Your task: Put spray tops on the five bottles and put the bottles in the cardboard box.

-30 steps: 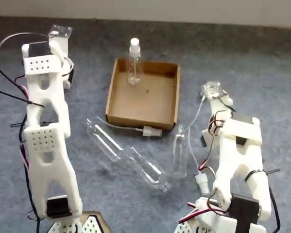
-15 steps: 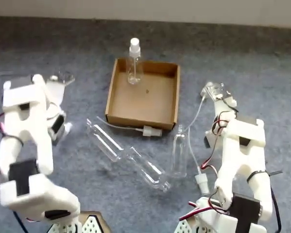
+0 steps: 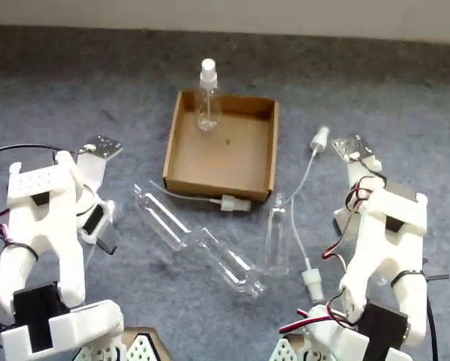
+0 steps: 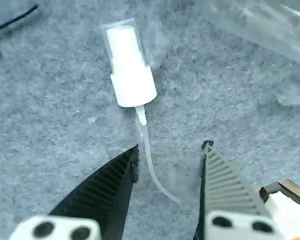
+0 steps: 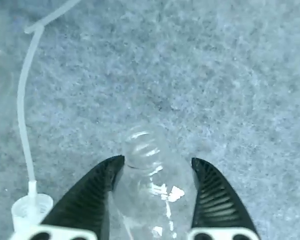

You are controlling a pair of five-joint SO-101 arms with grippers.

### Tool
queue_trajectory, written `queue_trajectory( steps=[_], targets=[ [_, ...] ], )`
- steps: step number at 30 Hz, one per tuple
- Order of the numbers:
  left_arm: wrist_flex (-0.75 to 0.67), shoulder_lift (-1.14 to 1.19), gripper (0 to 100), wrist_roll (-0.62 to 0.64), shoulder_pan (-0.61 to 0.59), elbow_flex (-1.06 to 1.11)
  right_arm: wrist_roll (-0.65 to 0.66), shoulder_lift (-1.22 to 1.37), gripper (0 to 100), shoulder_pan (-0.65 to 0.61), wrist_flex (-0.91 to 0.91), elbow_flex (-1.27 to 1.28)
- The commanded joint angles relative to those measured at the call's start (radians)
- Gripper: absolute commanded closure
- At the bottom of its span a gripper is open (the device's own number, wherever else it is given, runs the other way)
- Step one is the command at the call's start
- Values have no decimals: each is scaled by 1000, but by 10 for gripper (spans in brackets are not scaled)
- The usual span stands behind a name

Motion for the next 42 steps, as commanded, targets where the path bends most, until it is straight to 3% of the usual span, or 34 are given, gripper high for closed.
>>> queue_trajectory(
  steps=[1,7,12,17,26,30,35,42],
  targets=[
    [26,-38,805,-5,-13,-70,20,-1,894,24,-1,-12],
    [49,-30,805,17,-8,-225,20,-1,890,81,-58,-7],
    [31,-25,807,26,28,-232,21,-1,890,108,-97,8],
    [-166,-25,807,157,79,-134,28,-1,890,77,-113,65],
    [-359,-13,808,161,88,47,25,-1,890,77,-163,68],
    [-427,119,809,166,91,36,25,-2,890,77,-162,74],
    [-436,288,905,166,53,-68,28,-10,890,79,-162,99],
    [-354,217,991,166,7,-133,28,-12,892,73,-162,99]
  ],
)
